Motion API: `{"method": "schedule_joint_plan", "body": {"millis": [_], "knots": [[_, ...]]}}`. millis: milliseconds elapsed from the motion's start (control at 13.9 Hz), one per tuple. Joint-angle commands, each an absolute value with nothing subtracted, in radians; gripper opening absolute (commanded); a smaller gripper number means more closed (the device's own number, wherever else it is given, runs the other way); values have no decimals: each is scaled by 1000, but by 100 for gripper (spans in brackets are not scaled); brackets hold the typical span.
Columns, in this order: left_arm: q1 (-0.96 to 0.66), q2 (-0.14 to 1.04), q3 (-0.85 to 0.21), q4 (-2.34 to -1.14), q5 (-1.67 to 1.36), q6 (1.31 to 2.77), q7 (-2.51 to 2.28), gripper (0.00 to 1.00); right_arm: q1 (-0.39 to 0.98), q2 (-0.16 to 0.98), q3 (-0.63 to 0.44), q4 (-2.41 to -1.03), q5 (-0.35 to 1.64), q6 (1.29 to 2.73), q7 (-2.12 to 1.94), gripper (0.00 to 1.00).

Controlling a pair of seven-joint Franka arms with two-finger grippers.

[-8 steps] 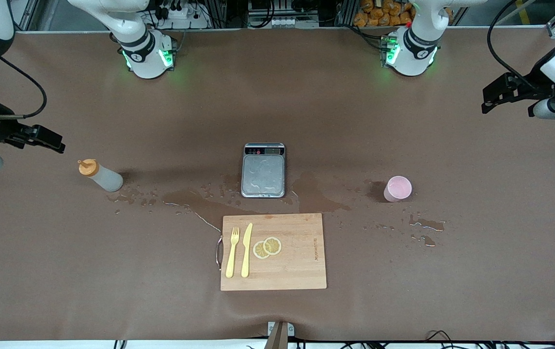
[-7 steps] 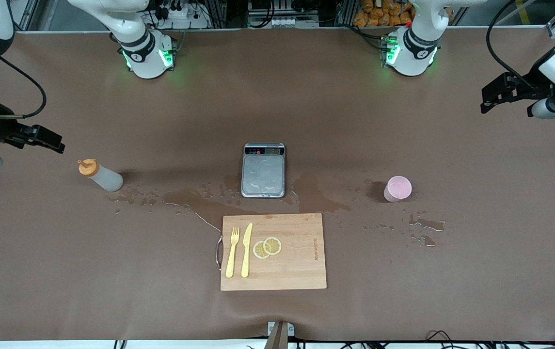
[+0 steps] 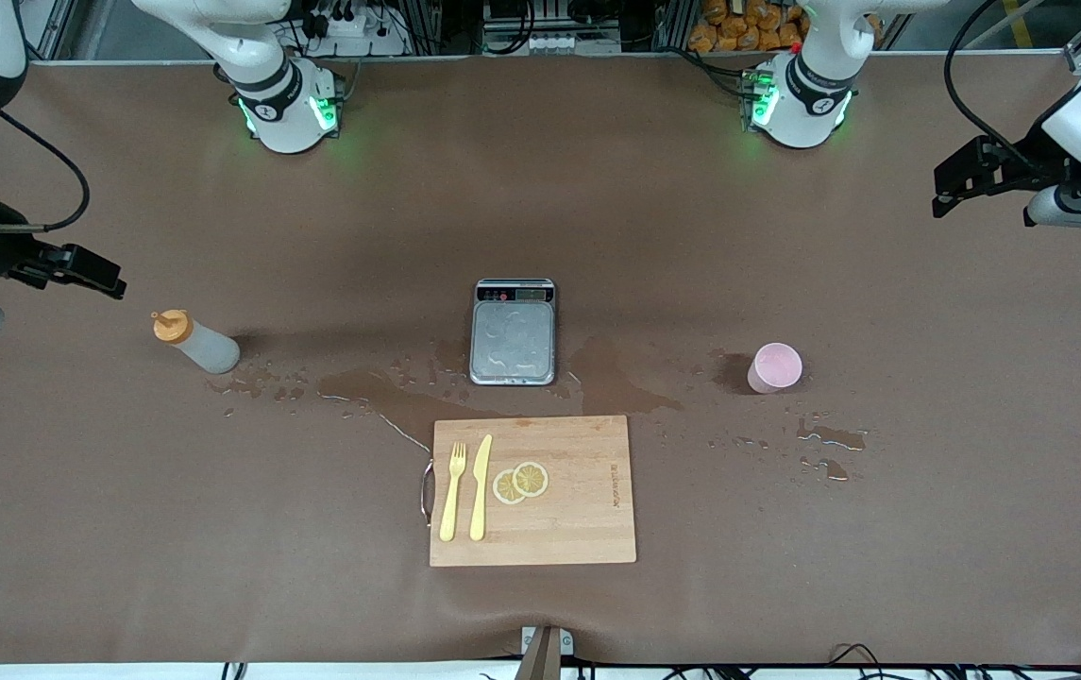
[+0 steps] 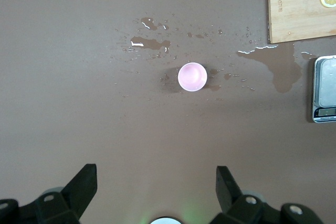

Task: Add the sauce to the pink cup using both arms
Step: 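Move the left gripper to the cup while the right gripper nears the bottle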

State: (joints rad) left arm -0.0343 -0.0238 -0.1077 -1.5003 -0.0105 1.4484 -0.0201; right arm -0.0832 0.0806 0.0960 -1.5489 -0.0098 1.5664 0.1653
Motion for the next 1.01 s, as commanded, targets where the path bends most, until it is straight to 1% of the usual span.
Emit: {"method": "schedule_joint_plan", "body": {"millis": [0,216,360,935], "knots": [[-15,-31,-106,-1503,-9,1454,-2,100,-107,87,104,-1526,-12,1549,210,100],[-23,9,-106,-1503,-14,1471,-8,100,-146,98,106,-1526,-5,1551,239,100],[-28,12,-110,-1503,-14,1471,-12,100,-179,112,106,-1526,0,1549,238,100],[-23,15,-114,-1505,-14,1471,-14,100,-350,133,106,-1523,190,1546,241,100]]}}
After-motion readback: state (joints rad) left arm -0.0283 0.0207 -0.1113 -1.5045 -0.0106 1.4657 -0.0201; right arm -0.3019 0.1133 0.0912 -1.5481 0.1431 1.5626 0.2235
